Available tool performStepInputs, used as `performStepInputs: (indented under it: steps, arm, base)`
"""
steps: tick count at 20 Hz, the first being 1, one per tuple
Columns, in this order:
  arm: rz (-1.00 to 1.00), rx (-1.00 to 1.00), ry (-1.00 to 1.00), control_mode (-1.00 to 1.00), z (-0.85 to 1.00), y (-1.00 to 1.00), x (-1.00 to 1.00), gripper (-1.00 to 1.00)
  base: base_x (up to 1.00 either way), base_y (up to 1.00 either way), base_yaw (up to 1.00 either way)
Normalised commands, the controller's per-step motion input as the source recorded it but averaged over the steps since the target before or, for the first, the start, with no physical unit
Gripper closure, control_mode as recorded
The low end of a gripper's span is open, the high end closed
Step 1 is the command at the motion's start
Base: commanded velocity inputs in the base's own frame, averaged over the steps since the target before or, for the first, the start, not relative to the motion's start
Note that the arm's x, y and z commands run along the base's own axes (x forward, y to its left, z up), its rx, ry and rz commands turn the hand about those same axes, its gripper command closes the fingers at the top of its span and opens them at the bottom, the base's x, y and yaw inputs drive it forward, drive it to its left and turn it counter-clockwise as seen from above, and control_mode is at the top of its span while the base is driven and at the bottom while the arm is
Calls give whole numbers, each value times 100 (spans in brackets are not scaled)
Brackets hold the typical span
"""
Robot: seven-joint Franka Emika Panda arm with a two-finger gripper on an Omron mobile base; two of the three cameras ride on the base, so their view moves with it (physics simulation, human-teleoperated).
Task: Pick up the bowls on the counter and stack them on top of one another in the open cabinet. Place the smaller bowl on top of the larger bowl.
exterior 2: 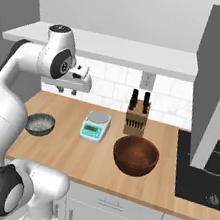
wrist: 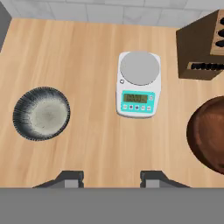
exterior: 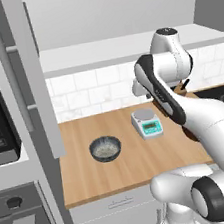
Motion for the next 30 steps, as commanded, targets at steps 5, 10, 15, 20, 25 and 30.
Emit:
performStepInputs:
  steps: [5, 10, 15, 20, 25, 30]
  arm:
    - [-1, 0, 1, -100, -31, 56, -4, -100]
    - [0, 0, 6, -100, -75, 97, -9, -100]
    - [-9, 2, 5, -100, -93, 47, 0, -100]
    - [-13, 4, 0, -100, -79, 16, 15, -100]
    - [-7, 0, 0, -100, -55, 0, 34, -100]
    - [-8, 0, 0, -100, -53, 4, 33, -100]
  base:
    - [0, 0, 0]
    - [0, 0, 0]
    - [0, 0, 0]
    - [0, 0, 0]
    - [0, 0, 0]
    - [0, 0, 0]
